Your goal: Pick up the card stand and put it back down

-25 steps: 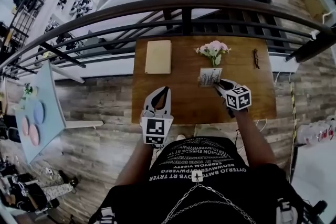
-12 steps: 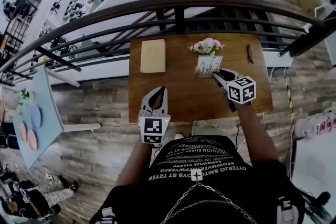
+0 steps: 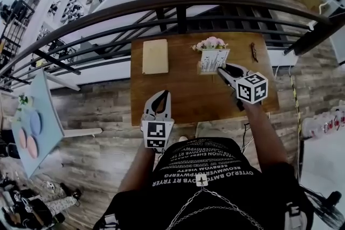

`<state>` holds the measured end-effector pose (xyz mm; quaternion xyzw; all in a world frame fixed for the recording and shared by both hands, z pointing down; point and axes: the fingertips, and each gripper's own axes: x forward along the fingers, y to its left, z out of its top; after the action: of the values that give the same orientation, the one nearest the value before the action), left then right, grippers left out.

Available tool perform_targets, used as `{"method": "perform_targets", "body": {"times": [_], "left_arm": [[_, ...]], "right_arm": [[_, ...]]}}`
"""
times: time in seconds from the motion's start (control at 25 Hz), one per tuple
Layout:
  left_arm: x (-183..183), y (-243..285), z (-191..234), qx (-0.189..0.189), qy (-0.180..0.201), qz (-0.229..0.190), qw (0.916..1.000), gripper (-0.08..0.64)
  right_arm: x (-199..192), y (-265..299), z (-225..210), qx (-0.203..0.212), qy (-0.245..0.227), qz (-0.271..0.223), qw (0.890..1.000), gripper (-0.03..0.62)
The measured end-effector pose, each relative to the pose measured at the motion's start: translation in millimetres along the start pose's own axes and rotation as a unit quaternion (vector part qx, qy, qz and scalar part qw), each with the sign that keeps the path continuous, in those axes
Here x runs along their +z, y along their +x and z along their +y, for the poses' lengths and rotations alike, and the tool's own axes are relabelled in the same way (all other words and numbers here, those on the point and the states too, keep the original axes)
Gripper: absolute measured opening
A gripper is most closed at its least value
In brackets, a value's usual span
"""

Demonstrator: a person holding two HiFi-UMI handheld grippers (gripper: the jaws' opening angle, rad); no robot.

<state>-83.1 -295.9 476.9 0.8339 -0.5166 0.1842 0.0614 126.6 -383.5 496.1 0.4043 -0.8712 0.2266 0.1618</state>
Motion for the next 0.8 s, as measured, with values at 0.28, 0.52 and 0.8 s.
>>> {"method": "perform_targets", "body": {"times": [0.28, 0.52, 0.8], "left_arm": [[1.0, 3.0, -0.3, -0.007, 0.004, -0.004, 1.0000, 0.029], [-5.6, 4.3, 2.8, -0.006, -0.008, 0.002, 0.9999, 0.029], [-5.2, 8.1, 2.3, -0.009, -0.009, 0.005, 0.9999, 0.029]], "right_arm": [[24.8, -9.8, 17.9, 0.014, 0.000, -0.013, 1.000, 0.120], [47.7, -19.0, 27.3, 0.011, -0.027, -0.028, 0.999, 0.118], [33.6, -8.2, 22.3, 0.011, -0.014, -0.023, 1.000, 0.117]]}}
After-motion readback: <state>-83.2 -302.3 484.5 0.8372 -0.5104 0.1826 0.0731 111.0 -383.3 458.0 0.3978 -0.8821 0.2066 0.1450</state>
